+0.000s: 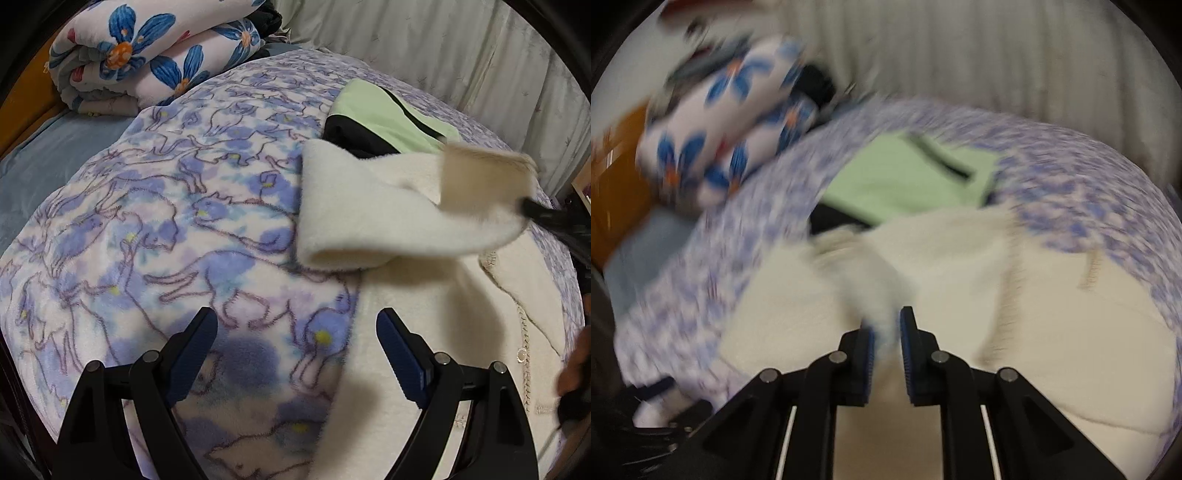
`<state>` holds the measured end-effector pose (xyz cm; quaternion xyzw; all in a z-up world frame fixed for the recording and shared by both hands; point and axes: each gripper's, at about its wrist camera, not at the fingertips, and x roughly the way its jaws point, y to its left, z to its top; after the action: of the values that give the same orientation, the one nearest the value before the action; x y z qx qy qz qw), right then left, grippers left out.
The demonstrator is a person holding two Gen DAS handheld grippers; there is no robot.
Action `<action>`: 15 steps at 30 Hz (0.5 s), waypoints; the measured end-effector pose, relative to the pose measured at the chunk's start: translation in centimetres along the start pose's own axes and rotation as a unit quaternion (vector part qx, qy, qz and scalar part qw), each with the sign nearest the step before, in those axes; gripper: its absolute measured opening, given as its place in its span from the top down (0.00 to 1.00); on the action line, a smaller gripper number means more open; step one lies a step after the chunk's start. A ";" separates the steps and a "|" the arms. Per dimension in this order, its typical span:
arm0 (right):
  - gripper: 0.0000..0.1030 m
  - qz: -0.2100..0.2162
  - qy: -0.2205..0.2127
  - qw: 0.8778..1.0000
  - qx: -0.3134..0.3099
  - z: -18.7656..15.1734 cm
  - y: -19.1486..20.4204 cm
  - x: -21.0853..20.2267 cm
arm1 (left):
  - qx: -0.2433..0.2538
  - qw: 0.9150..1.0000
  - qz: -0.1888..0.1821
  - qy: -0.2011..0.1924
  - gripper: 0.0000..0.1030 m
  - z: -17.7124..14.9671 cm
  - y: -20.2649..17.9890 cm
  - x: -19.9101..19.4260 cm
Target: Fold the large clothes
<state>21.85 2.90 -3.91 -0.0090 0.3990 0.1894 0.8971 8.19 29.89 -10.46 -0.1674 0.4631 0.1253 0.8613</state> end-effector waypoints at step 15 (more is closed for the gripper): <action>0.49 0.054 0.110 0.982 0.146 -6.3 -13.9 0.5 | 0.047 0.999 -0.022 0.007 0.16 0.4 -3.6 1.8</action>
<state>22.48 -10.88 -10.48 0.1226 0.5182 0.1750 0.8281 10.80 26.92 -11.10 -0.1380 0.4710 0.0838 0.8672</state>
